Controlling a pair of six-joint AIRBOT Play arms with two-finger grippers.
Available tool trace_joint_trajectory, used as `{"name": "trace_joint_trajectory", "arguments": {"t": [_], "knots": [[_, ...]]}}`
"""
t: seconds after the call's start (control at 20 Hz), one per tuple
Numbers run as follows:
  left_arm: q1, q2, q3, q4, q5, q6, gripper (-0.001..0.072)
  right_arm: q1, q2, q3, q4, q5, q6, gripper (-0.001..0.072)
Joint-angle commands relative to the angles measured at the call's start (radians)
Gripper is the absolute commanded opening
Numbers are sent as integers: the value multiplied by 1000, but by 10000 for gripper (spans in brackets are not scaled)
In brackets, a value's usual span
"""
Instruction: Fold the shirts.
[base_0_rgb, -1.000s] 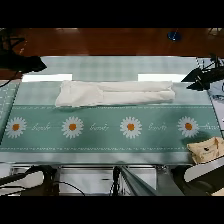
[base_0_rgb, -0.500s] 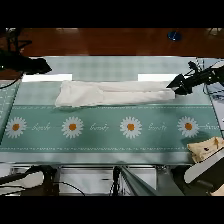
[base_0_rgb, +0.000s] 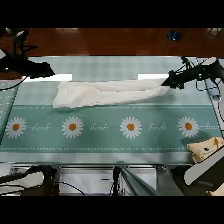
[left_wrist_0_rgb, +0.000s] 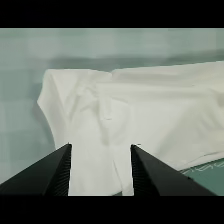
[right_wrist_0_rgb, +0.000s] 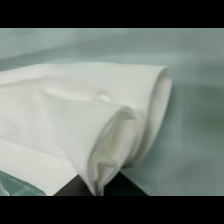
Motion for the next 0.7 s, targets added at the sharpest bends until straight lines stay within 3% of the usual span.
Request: {"name": "trace_joint_trajectory", "arguments": {"t": [0.0, 0.05, 0.1, 0.4, 0.65], "knots": [[-47, -4, -2, -72, -4, 1, 362, -8, 108, 1, 8, 39, -15, 24], [-75, -10, -1, -105, -3, 1, 162, -8, 147, 1, -3, 39, -14, 24], [-108, -21, -1, -137, 5, 1, 75, -8, 185, 1, -18, 39, -14, 24], [-352, -172, -1, -377, 146, -71, 28, -8, 326, 1, -144, 136, -14, 24], [-515, -287, 0, -541, 238, -76, 27, -8, 381, 1, -172, 203, -18, 24]]}}
